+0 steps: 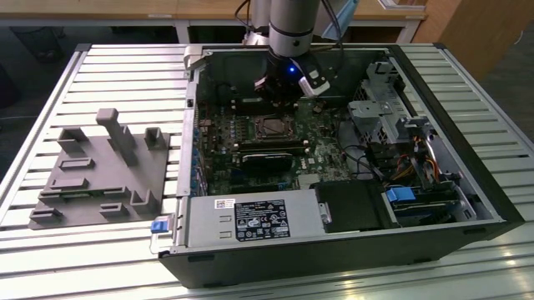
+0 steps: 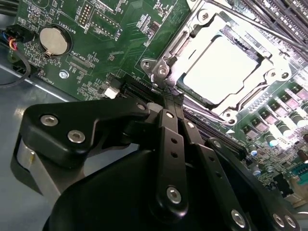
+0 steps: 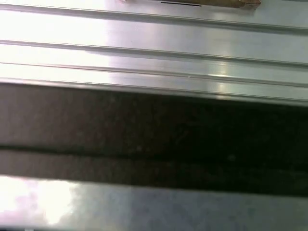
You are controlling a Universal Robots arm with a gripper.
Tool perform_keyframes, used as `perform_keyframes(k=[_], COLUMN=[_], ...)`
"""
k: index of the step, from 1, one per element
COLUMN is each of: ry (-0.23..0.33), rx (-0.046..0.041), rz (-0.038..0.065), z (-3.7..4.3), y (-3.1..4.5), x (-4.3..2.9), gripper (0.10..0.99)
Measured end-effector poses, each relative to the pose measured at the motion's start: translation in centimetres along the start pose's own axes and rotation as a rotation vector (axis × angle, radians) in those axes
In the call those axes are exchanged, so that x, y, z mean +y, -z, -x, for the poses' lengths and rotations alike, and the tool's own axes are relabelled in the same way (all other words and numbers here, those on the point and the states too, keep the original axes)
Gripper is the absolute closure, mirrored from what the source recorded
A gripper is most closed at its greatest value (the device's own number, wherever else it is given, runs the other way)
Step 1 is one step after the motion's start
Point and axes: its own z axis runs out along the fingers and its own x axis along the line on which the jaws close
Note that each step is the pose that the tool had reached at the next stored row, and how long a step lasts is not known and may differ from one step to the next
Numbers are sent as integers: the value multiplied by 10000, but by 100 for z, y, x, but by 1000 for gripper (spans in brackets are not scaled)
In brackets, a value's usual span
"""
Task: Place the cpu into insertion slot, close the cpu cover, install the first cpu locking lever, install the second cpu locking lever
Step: 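Install the first cpu locking lever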
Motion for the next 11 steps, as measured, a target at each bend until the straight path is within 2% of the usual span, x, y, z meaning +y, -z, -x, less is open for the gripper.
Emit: perform_keyframes(k=[8,11], ry=[8,9], rx=[4,6], rz=[-416,-540], z=[0,-1], y=[-19,-28], x=[-1,0], gripper=[969,969])
